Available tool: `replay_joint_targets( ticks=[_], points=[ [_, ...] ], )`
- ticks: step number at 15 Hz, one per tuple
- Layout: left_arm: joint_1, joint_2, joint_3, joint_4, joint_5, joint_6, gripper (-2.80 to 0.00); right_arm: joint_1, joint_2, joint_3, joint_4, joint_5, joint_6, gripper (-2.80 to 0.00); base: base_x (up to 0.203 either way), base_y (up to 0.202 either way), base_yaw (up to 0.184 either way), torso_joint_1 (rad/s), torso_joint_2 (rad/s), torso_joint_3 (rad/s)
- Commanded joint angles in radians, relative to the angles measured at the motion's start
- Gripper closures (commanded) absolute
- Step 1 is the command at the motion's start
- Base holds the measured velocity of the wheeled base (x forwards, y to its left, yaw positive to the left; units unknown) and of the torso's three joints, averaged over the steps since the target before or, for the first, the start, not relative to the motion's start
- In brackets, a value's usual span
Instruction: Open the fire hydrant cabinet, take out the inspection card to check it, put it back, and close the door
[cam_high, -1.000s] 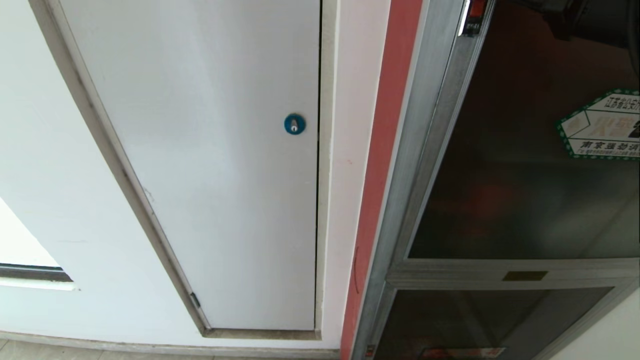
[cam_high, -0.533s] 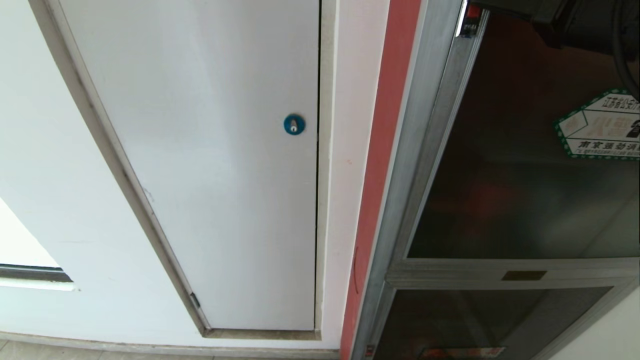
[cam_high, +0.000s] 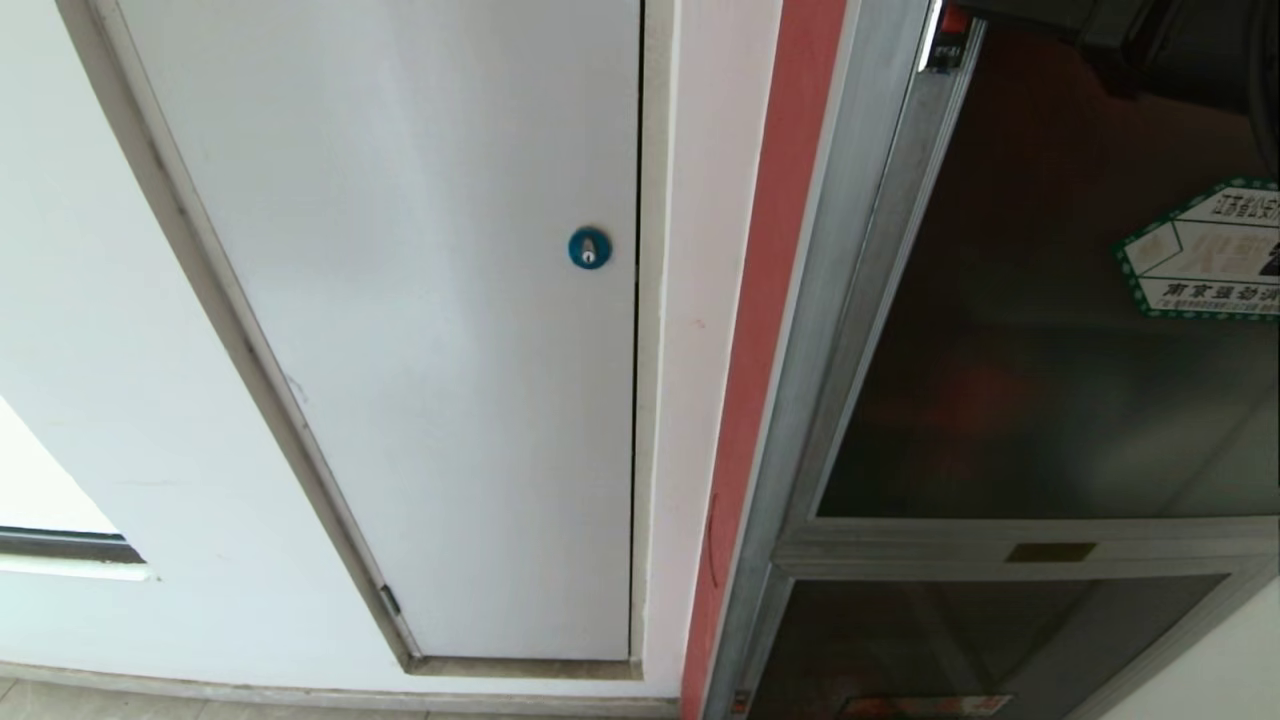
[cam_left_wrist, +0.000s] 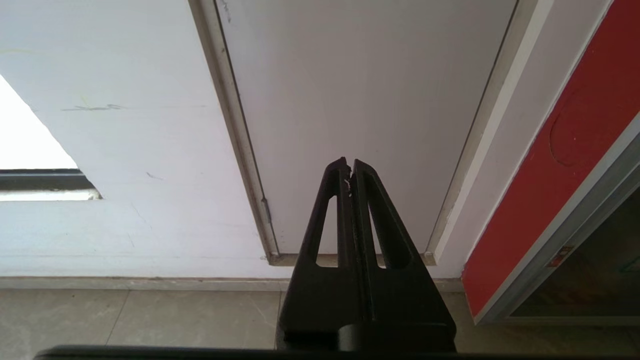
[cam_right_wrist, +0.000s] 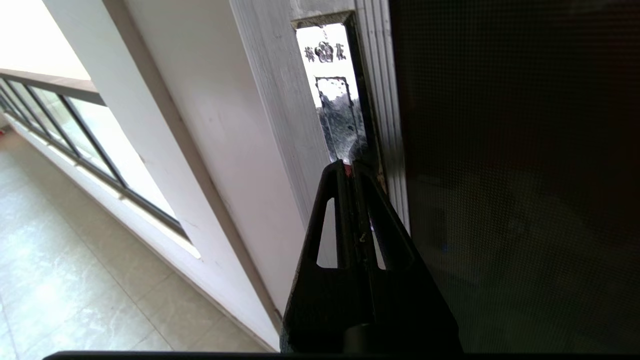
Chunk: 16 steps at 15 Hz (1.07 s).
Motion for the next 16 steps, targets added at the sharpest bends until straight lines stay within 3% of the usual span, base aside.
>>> replay_joint_targets(
  ticks=[1, 11, 16],
  points=[
    [0.000, 0.001, 0.000, 0.000, 0.000, 0.000, 0.00, 0.012, -0.062, 0.029, -0.002, 0.009, 0.001, 0.00, 0.000, 0.000, 0.000, 0.000, 0.00, 0.000],
    [-0.001, 0.001, 0.001, 0.000, 0.000, 0.000, 0.00, 0.039, -0.308, 0.196, 0.008, 0.009, 0.006, 0.00, 0.000, 0.000, 0.000, 0.000, 0.00, 0.000],
    [0.000, 0.001, 0.000, -0.001, 0.000, 0.000, 0.00, 0.033, -0.427, 0.313, 0.012, -0.042, 0.005, 0.00, 0.000, 0.000, 0.000, 0.000, 0.00, 0.000]
  ],
)
